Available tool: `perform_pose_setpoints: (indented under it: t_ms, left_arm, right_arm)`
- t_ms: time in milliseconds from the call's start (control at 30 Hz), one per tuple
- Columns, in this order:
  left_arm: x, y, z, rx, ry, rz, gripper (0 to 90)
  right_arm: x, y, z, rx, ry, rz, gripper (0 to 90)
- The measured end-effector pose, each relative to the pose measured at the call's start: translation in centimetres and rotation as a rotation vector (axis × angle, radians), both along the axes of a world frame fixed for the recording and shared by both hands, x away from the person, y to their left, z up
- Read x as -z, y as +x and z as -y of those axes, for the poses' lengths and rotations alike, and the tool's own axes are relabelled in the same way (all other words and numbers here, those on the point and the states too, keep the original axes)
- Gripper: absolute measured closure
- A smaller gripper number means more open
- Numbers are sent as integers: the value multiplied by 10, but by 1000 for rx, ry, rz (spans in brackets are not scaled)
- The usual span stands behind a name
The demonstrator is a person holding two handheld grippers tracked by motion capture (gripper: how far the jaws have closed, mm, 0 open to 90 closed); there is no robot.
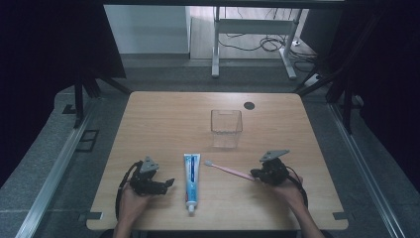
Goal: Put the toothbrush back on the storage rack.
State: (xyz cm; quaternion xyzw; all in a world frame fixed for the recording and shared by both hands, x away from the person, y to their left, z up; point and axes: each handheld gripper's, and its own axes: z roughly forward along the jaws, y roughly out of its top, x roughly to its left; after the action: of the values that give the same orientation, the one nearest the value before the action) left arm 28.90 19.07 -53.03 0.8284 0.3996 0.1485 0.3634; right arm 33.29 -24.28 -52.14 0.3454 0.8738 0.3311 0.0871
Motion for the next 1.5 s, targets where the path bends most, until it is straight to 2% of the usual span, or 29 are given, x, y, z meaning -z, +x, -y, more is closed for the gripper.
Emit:
perform_pose_setpoints:
  t_ms: [667,867,1033,1233,1500]
  left_arm:
    - [0,0,1,9,9,0,138]
    - [0,0,2,10,10,1,138]
    - [0,0,2,7,13,2,138]
    - [0,0,3,7,11,2,138]
    - [0,0,3,5,11,1,138]
  right_arm:
    - [0,-27,-13,-68,-7,-43,867]
    - [-2,-27,-12,-62,-3,-31,855]
    - [-4,-25,-10,-51,17,-46,812]
    - [-9,-22,-15,-77,-37,-24,749]
    - [-16,-16,-32,-129,-95,-32,725]
